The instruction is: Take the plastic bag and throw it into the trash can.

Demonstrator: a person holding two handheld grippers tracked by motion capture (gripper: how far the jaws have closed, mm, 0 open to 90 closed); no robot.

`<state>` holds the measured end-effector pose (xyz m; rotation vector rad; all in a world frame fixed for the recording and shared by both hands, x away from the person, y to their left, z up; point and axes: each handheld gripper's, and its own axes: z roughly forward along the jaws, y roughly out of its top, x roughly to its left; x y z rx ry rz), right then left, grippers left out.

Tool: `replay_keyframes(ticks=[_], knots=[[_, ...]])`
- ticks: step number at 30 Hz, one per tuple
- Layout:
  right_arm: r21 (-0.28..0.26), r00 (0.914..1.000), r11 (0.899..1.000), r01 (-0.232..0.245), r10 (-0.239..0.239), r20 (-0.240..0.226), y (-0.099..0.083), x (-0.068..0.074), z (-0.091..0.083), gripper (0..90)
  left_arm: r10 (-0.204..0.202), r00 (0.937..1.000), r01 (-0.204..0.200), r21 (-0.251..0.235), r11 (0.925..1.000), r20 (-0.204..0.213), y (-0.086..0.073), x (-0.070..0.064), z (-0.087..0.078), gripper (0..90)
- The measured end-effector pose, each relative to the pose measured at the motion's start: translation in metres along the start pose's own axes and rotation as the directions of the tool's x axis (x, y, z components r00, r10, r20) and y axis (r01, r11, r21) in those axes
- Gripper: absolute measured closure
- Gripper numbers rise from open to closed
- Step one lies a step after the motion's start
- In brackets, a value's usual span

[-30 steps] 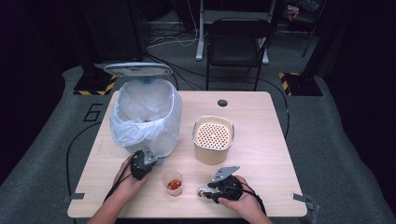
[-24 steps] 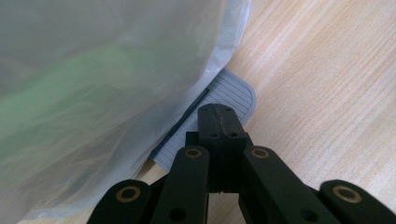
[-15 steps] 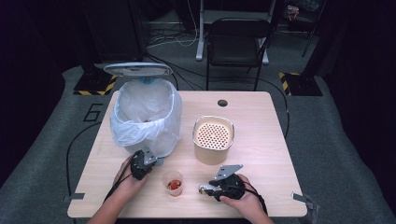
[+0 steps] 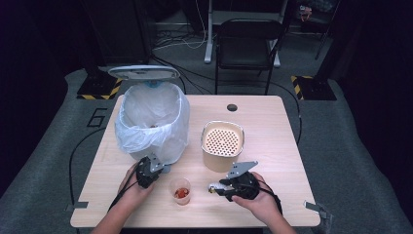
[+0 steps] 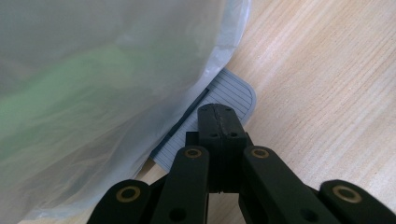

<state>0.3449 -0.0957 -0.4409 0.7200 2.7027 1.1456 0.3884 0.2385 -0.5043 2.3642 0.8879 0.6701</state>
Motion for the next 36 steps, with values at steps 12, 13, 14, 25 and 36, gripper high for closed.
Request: replay_keyframes(ticks=[12, 13, 14, 25, 36], knots=[[-0.040, 0.9997, 0.999, 0.025, -0.025, 0.006, 0.044, -0.009, -0.031, 61.8, -0.054, 0.9981, 0.054, 0.001, 0.9985, 0.029, -0.001, 0.003, -0.001, 90.0], [-0.041, 0.9998, 0.999, 0.020, -0.020, 0.005, 0.046, -0.009, -0.033, 61.8, -0.053, 0.9982, 0.053, 0.001, 0.9986, 0.030, -0.001, 0.003, -0.001, 90.0], [-0.040, 0.9996, 0.999, 0.027, -0.027, 0.003, 0.048, -0.010, -0.034, 61.9, -0.054, 0.9981, 0.054, 0.002, 0.9986, 0.029, -0.001, 0.003, -0.001, 90.0], [-0.060, 0.9985, 0.997, 0.053, -0.052, 0.019, 0.077, -0.010, -0.043, 62.1, -0.054, 0.9983, 0.054, 0.007, 0.9985, 0.021, 0.000, 0.002, -0.002, 90.0], [-0.082, 0.9962, 0.994, 0.078, -0.074, 0.045, 0.115, -0.021, -0.048, 62.1, -0.005, 1.0000, 0.005, 0.016, 0.9999, -0.005, 0.001, 0.001, -0.001, 90.0]])
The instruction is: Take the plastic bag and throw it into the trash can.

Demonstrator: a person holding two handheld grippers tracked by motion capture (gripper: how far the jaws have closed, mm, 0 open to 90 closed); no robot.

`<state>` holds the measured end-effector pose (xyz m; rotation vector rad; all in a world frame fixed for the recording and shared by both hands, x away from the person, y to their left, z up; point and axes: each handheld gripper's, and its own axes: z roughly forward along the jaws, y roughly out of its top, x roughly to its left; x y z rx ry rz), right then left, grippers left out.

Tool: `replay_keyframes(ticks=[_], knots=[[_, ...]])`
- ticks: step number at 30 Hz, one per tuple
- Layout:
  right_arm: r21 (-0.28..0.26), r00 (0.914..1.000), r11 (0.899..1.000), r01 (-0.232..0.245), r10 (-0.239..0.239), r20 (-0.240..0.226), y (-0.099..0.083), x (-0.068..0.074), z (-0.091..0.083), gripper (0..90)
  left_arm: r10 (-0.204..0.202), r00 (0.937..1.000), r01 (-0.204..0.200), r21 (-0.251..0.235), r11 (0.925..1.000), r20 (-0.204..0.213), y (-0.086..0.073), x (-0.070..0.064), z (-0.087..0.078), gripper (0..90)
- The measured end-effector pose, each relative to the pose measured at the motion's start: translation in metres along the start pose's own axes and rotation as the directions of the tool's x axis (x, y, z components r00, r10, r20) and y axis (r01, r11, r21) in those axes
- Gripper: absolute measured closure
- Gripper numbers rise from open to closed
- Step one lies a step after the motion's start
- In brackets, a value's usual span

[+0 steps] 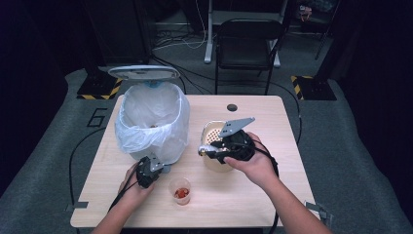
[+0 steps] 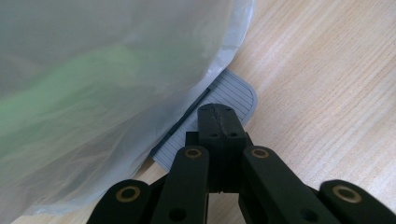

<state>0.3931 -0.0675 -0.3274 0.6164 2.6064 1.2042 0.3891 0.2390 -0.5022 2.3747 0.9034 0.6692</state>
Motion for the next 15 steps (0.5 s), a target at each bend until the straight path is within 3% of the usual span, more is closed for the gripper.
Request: replay_keyframes(ticks=[7, 9, 12, 13, 15], knots=[[-0.007, 0.9997, 1.000, 0.014, -0.014, 0.020, 0.022, -0.007, 0.001, 62.1, -0.019, 0.9998, 0.019, -0.008, 0.9998, 0.002, -0.001, 0.000, 0.001, 90.0], [-0.014, 0.9993, 1.000, 0.026, -0.025, 0.027, 0.029, -0.009, 0.002, 62.1, -0.003, 1.0000, 0.003, 0.000, 1.0000, 0.008, 0.000, 0.002, 0.000, 90.0], [-0.021, 0.9990, 0.999, 0.036, -0.036, 0.028, 0.043, -0.012, 0.004, 62.0, -0.031, 0.9994, 0.031, -0.018, 0.9993, 0.014, -0.001, 0.001, 0.001, 90.0], [-0.026, 0.9987, 0.999, 0.042, -0.042, 0.028, 0.051, -0.013, 0.006, 62.0, -0.075, 0.9969, 0.076, -0.033, 0.9965, 0.024, -0.002, -0.003, 0.003, 90.0], [-0.027, 0.9988, 0.999, 0.040, -0.040, 0.030, 0.054, -0.013, 0.007, 62.0, -0.067, 0.9976, 0.068, -0.021, 0.9975, 0.014, -0.002, -0.002, 0.001, 90.0]])
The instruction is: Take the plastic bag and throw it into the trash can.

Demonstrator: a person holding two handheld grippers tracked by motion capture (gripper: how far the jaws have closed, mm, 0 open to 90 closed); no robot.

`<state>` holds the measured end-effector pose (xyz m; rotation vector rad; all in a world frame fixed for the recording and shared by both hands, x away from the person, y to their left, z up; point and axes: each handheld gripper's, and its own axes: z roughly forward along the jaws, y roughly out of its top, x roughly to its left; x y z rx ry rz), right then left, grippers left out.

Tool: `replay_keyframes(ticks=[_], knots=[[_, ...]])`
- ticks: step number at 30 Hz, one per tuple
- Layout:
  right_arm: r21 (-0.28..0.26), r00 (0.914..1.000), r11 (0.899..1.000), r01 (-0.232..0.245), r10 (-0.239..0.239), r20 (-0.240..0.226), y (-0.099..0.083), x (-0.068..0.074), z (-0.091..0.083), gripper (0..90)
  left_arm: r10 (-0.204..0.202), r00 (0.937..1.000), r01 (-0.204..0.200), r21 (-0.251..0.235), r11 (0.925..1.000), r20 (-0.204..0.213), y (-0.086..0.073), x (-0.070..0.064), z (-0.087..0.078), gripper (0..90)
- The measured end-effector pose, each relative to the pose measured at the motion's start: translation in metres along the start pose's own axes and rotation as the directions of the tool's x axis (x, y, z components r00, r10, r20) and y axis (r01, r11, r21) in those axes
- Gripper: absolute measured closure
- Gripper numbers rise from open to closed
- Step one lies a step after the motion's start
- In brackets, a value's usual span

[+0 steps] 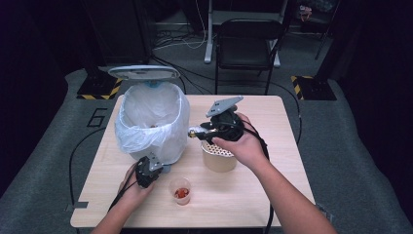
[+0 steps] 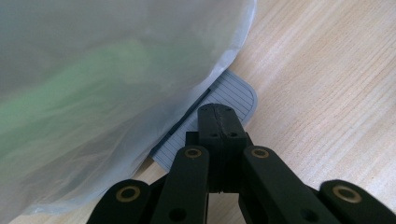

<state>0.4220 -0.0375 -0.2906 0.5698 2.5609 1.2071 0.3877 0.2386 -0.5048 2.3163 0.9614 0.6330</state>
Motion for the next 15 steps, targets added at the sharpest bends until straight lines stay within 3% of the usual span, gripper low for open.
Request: replay_keyframes(ticks=[1, 3, 6, 7, 9, 11, 14, 15], knots=[[-0.001, 1.0000, 1.000, -0.001, 0.001, -0.002, 0.004, 0.000, 0.001, 62.0, 0.021, 0.9996, -0.021, -0.001, 0.9998, 0.017, 0.000, 0.002, 0.001, 90.0], [-0.006, 1.0000, 1.000, -0.001, 0.001, 0.000, 0.011, -0.001, 0.004, 62.0, 0.026, 0.9996, -0.026, -0.002, 0.9997, -0.006, 0.000, 0.001, 0.000, 90.0], [-0.009, 1.0000, 1.000, 0.008, -0.008, 0.002, 0.020, -0.002, 0.008, 62.0, 0.025, 0.9997, -0.025, 0.007, 0.9997, 0.000, 0.001, 0.001, -0.001, 90.0], [-0.005, 1.0000, 1.000, 0.008, -0.008, 0.002, 0.024, -0.002, 0.010, 62.0, -0.003, 1.0000, 0.003, -0.006, 1.0000, -0.005, 0.000, 0.000, 0.000, 90.0], [-0.003, 0.9999, 1.000, 0.015, -0.015, 0.006, 0.027, -0.003, 0.012, 62.0, 0.019, 0.9998, -0.019, 0.005, 0.9998, 0.006, 0.000, 0.001, 0.000, 90.0], [-0.006, 0.9999, 1.000, 0.015, -0.015, 0.005, 0.033, -0.004, 0.013, 62.0, -0.008, 0.9999, 0.008, -0.001, 1.0000, 0.011, 0.000, 0.000, 0.001, 90.0], [-0.016, 0.9999, 1.000, 0.013, -0.013, 0.006, 0.040, -0.006, 0.014, 62.0, -0.008, 0.9999, 0.008, -0.001, 1.0000, 0.008, 0.000, 0.000, 0.001, 90.0], [-0.017, 0.9998, 1.000, 0.020, -0.020, 0.008, 0.043, -0.006, 0.014, 62.0, 0.011, 0.9998, -0.011, 0.000, 0.9999, 0.018, 0.001, 0.001, 0.001, 90.0]])
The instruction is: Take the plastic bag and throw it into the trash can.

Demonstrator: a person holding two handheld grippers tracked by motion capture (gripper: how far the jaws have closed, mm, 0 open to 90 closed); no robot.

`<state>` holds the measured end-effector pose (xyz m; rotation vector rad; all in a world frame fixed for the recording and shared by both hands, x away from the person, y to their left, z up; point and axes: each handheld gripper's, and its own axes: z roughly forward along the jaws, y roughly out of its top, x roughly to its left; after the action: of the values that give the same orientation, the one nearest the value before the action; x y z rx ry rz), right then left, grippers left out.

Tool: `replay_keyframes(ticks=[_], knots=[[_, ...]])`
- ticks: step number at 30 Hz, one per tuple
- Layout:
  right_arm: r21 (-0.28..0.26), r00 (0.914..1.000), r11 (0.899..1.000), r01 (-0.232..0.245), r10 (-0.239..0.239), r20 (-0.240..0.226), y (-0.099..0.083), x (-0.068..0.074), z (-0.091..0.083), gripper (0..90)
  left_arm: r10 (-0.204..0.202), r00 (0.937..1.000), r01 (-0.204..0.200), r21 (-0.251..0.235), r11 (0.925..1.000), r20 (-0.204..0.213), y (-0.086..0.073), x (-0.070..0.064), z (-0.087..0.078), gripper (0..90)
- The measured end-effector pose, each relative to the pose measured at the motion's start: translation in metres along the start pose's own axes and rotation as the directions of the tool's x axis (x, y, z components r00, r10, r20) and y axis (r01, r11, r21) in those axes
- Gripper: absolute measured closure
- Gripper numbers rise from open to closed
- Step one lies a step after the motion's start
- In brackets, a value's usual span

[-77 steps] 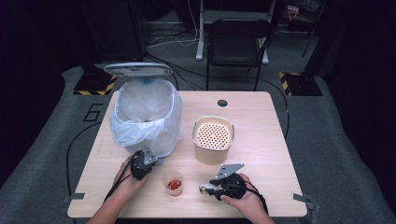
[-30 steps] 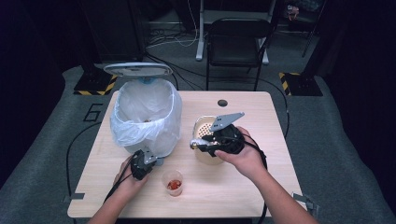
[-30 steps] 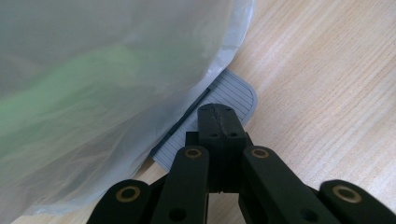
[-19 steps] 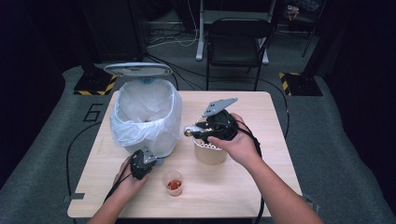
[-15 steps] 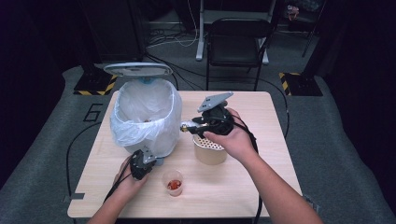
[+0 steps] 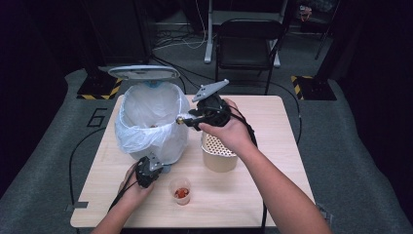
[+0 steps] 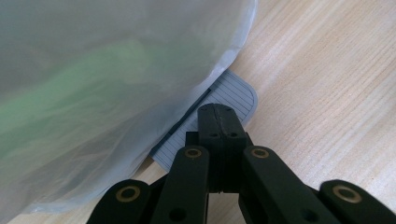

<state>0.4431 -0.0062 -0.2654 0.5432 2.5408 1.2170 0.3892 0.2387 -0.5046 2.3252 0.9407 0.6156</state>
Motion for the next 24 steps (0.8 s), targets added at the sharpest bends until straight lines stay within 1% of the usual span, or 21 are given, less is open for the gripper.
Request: replay_keyframes(ticks=[1, 2, 3, 4, 7, 9, 10, 11, 12, 13, 14, 16, 17, 24], knots=[[0.001, 1.0000, 1.000, -0.003, 0.003, 0.002, 0.002, 0.000, 0.000, 62.0, -0.002, 1.0000, 0.002, -0.007, 1.0000, -0.001, 0.000, 0.000, 0.001, 90.0], [-0.001, 1.0000, 1.000, 0.000, 0.000, 0.004, 0.005, 0.000, 0.001, 62.0, 0.000, 1.0000, 0.000, -0.004, 1.0000, -0.005, 0.000, 0.000, 0.000, 90.0], [-0.005, 1.0000, 1.000, 0.000, 0.000, 0.006, 0.009, 0.000, 0.001, 61.9, 0.003, 1.0000, -0.003, 0.006, 1.0000, 0.004, 0.000, 0.000, 0.000, 90.0], [-0.005, 1.0000, 1.000, 0.000, 0.000, 0.006, 0.009, 0.000, 0.001, 61.9, 0.003, 1.0000, -0.003, 0.006, 1.0000, 0.004, 0.000, 0.000, 0.000, 90.0], [-0.021, 1.0000, 1.000, -0.004, 0.004, 0.004, 0.018, -0.001, 0.005, 62.0, 0.004, 1.0000, -0.004, 0.010, 0.9999, 0.004, 0.000, 0.000, -0.001, 90.0], [-0.023, 1.0000, 1.000, -0.004, 0.004, 0.006, 0.021, -0.001, 0.006, 62.0, 0.005, 1.0000, -0.005, 0.010, 0.9999, 0.005, 0.000, 0.001, -0.001, 90.0], [-0.026, 1.0000, 1.000, -0.006, 0.006, 0.006, 0.024, -0.001, 0.007, 62.0, 0.017, 0.9997, -0.017, 0.018, 0.9997, -0.018, 0.001, 0.001, -0.002, 90.0], [-0.025, 1.0000, 1.000, -0.003, 0.004, 0.005, 0.025, -0.001, 0.009, 62.0, 0.041, 0.9992, -0.041, 0.016, 0.9990, -0.004, 0.001, 0.003, -0.001, 90.0], [-0.024, 1.0000, 1.000, 0.000, 0.000, 0.005, 0.028, -0.001, 0.011, 62.0, 0.013, 0.9999, -0.013, 0.013, 0.9998, -0.001, 0.001, 0.001, -0.001, 90.0], [-0.023, 1.0000, 1.000, 0.001, -0.001, 0.001, 0.032, 0.000, 0.014, 62.0, -0.006, 0.9998, 0.006, 0.014, 0.9999, -0.016, 0.000, 0.000, -0.002, 90.0], [-0.023, 1.0000, 1.000, 0.002, -0.002, 0.000, 0.034, 0.000, 0.015, 62.0, -0.014, 0.9998, 0.014, 0.013, 0.9998, -0.016, 0.000, -0.001, -0.002, 90.0], [-0.018, 1.0000, 1.000, 0.005, -0.005, -0.002, 0.036, 0.000, 0.017, 62.0, -0.015, 0.9998, 0.015, 0.012, 0.9998, -0.014, 0.000, -0.001, -0.002, 90.0], [-0.029, 1.0000, 1.000, 0.003, -0.003, -0.001, 0.038, 0.001, 0.019, 62.0, -0.013, 0.9998, 0.013, 0.012, 0.9998, -0.015, 0.000, -0.001, -0.002, 90.0], [-0.030, 0.9999, 1.000, 0.010, -0.010, -0.001, 0.047, 0.004, 0.034, 61.9, -0.014, 0.9998, 0.015, 0.011, 0.9998, -0.016, 0.000, -0.001, -0.002, 90.0]])
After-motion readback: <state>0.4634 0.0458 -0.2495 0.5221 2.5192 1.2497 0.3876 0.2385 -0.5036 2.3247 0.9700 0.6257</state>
